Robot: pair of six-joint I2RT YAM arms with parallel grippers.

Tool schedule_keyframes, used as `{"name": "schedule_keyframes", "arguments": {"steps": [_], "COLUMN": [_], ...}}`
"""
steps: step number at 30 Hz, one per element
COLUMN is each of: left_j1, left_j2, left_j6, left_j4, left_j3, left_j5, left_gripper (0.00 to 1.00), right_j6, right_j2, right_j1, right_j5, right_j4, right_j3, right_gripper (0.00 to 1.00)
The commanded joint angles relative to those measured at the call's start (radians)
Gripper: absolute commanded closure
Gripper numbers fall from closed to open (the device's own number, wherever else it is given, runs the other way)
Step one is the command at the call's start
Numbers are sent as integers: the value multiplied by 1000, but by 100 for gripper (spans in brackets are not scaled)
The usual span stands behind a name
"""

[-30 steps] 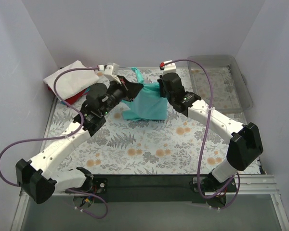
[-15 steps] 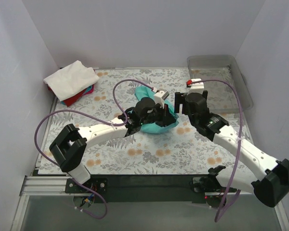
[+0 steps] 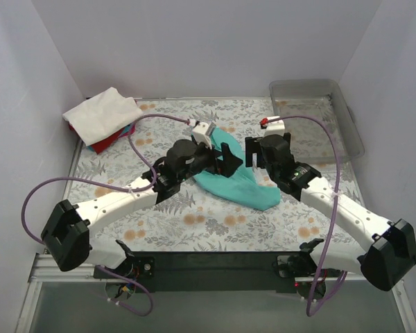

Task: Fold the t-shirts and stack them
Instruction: Flatten the tshirt out

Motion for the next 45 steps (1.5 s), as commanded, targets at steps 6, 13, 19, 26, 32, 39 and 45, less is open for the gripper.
{"name": "schedule_keyframes", "arguments": {"steps": [6, 13, 19, 26, 32, 39, 45], "left_j1": [309, 480, 592, 638, 655, 661, 661], "left_j2": [38, -48, -105, -121, -108, -93, -99], "left_j6": [-68, -76, -87, -84, -84, -87, -84], "left_j4": [-17, -51, -41, -32, -20, -15, -17], "left_j3": [-94, -164, -235, -261, -269, -270, -273], "left_j5": [-145, -123, -67, -19, -2, 12, 7], "left_gripper": [8, 7, 6, 6, 6, 6, 6], "right_j6": [-3, -30, -44, -124, -185, -299, -365], "right_j2": [157, 418, 620, 785, 809, 857, 877], "right_j1": [4, 22, 28, 28, 14, -39, -50], "right_j5": [-329, -537, -596, -636, -683, -835, -919], "right_j4": [242, 320, 320, 308, 286, 288, 280], "right_j3": [-2, 213, 380, 515, 524, 543, 552], "right_gripper": [20, 22, 23, 24, 26, 29, 29]}}
